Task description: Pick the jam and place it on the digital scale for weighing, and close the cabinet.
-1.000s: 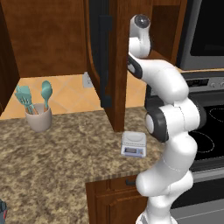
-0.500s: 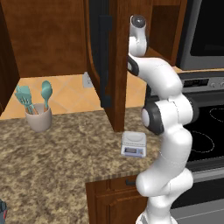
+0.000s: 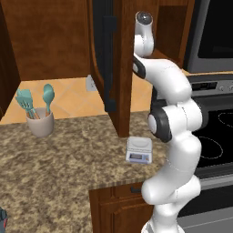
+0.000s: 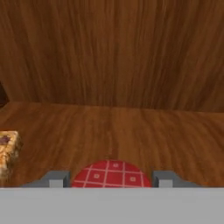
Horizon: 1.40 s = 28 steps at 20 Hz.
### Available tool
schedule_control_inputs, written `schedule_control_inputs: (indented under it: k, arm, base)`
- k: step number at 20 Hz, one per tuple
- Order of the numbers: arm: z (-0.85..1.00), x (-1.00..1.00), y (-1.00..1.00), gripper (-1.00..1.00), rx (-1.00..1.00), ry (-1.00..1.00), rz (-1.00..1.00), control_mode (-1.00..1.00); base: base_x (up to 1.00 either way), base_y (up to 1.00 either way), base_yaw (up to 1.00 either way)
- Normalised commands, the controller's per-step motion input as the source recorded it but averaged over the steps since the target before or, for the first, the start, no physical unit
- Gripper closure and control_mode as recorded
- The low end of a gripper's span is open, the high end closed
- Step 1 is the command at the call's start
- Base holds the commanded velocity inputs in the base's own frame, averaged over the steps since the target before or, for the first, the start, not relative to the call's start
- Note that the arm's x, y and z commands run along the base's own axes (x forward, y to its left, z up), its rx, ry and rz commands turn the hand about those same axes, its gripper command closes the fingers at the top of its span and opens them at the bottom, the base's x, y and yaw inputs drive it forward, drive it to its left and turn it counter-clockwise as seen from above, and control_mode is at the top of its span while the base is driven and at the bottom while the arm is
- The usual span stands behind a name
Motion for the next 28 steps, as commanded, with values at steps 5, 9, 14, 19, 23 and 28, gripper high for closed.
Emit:
schedule_control_inputs:
  k: [5,9,14,19,23,28]
  arm:
    - [0.00,-1.00,0.00,1.00,0.00,-0.18,0.00,-1.00]
    - [0.00,-1.00,0.00,1.00,0.04,-0.20,0.00,-1.00]
    - [0.04,-1.00,-0.11,1.00,0.05,-0.11,0.00,-1.00]
    - [0.06,-1.00,-0.32,1.00,0.07,0.00,0.00,-1.00]
    - [-0.09,-1.00,-0.49,1.00,0.05,0.02,0.02,-1.00]
    - [-0.69,-1.00,-0.58,1.00,-0.03,0.01,0.17,-1.00]
  base:
    - [0.00,0.00,0.00]
    - [0.00,0.00,0.00]
    - [0.00,0.00,0.00]
    - [0.00,0.00,0.00]
    - [0.00,0.00,0.00]
    - [0.00,0.00,0.00]
